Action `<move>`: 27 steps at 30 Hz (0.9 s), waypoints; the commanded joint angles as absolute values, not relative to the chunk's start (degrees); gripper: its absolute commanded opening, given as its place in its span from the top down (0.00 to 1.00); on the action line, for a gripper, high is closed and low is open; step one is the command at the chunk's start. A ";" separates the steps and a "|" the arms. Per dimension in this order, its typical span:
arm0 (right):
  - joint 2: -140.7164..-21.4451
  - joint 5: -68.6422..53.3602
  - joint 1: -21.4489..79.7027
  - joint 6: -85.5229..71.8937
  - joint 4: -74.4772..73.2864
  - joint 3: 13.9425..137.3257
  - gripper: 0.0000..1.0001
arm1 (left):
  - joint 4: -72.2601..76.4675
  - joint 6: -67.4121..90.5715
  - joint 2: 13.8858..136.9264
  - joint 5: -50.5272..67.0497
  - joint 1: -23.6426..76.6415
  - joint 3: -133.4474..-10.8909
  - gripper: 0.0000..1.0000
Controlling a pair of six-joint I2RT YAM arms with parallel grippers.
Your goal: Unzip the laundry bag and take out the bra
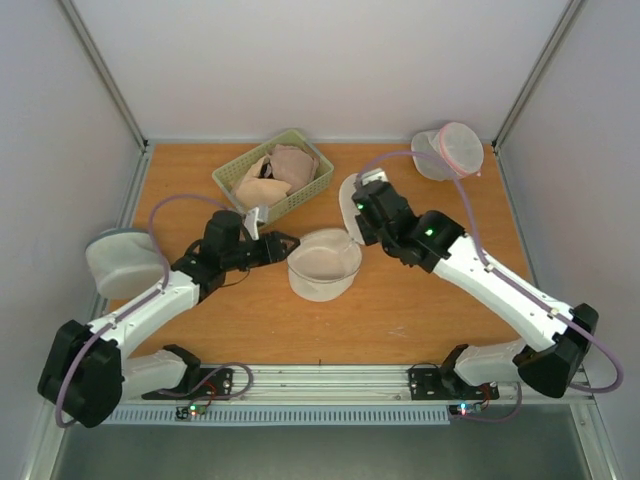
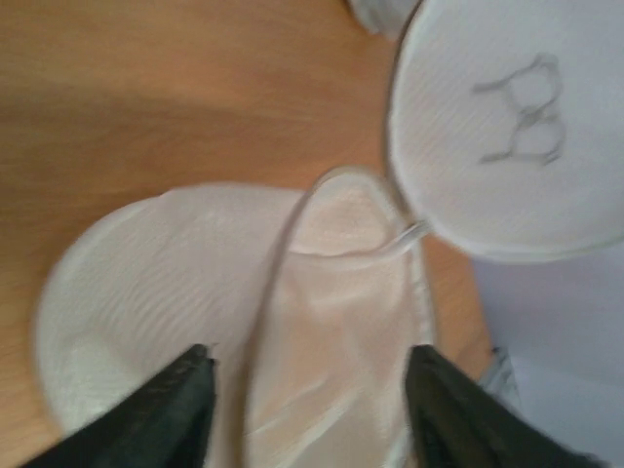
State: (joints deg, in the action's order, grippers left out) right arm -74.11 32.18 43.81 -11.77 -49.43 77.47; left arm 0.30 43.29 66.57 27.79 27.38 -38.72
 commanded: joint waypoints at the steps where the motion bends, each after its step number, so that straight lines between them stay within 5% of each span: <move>1: -77.39 35.85 49.73 -12.04 -48.48 76.87 0.99 | -2.69 37.49 65.17 23.92 27.52 -33.15 0.41; 9: -85.96 39.49 63.31 -15.65 -48.03 75.45 0.99 | -4.74 37.61 57.42 24.66 26.70 -26.55 0.22; 27: -99.09 29.14 76.79 -12.93 -40.53 70.54 0.99 | -6.48 39.90 51.79 21.27 20.46 -21.73 0.27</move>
